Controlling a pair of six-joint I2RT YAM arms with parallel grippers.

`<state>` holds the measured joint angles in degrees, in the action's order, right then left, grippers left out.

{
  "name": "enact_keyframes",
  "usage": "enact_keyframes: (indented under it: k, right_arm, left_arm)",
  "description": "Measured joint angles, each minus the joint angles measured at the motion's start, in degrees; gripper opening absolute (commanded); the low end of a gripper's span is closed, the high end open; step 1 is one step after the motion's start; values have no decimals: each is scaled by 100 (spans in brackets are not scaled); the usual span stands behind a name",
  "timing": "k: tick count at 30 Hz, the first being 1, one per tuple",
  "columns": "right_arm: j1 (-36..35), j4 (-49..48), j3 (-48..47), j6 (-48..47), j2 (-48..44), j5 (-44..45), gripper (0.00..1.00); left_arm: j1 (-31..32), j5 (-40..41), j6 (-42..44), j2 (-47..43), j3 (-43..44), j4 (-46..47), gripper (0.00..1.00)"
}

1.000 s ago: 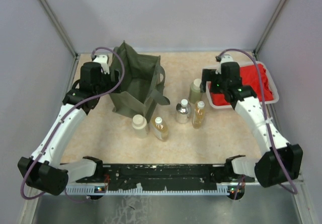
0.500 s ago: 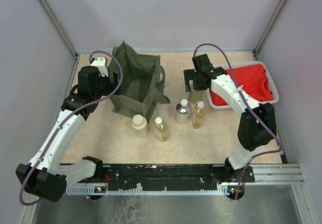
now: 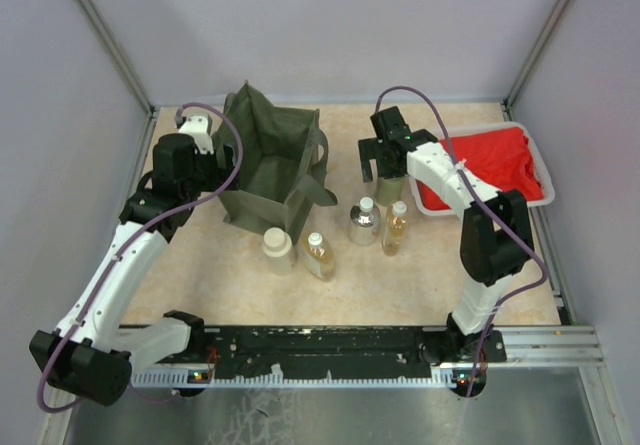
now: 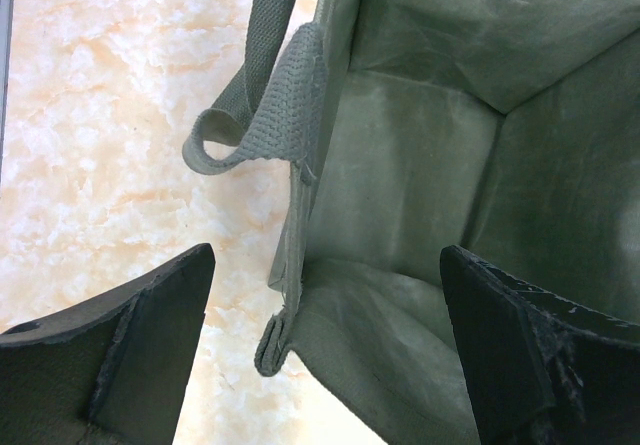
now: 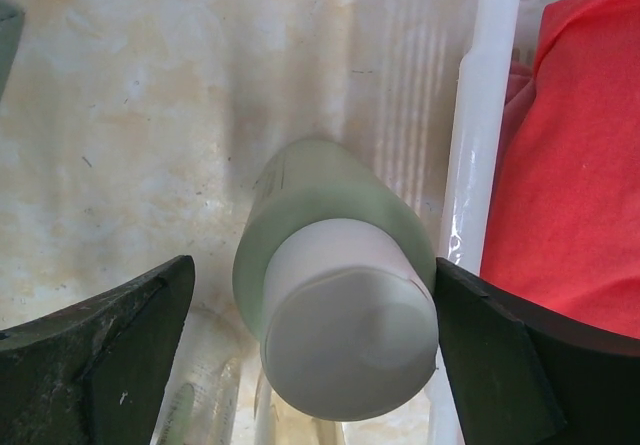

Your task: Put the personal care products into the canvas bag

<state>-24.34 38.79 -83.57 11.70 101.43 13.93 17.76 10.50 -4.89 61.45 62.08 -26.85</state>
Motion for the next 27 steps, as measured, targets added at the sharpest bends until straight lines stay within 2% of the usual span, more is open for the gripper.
enact_keyframes:
  k: [8,13,15,17,23,27]
  right_arm:
    - [0,-96,-138,-114,271,-28,90]
    - [2,-122,-271,-216,551,33,80]
    - [0,-140,-313,-273,577,39,66]
    - [4,-118,-398,-310,625,66,46]
    - [7,-76,-546,-372,717,50,1]
    - [7,-17,-579,-380,719,42,0]
  left_arm:
    - [0,-4,0,7,0,2,100]
    - [0,-2,0,13,0,15,100]
    - [0,-2,0,15,0,24,100]
    - [0,0,2,17,0,31,100]
    - [0,0,17,59,0,46,100]
    - [0,-2,17,98,0,125,100]
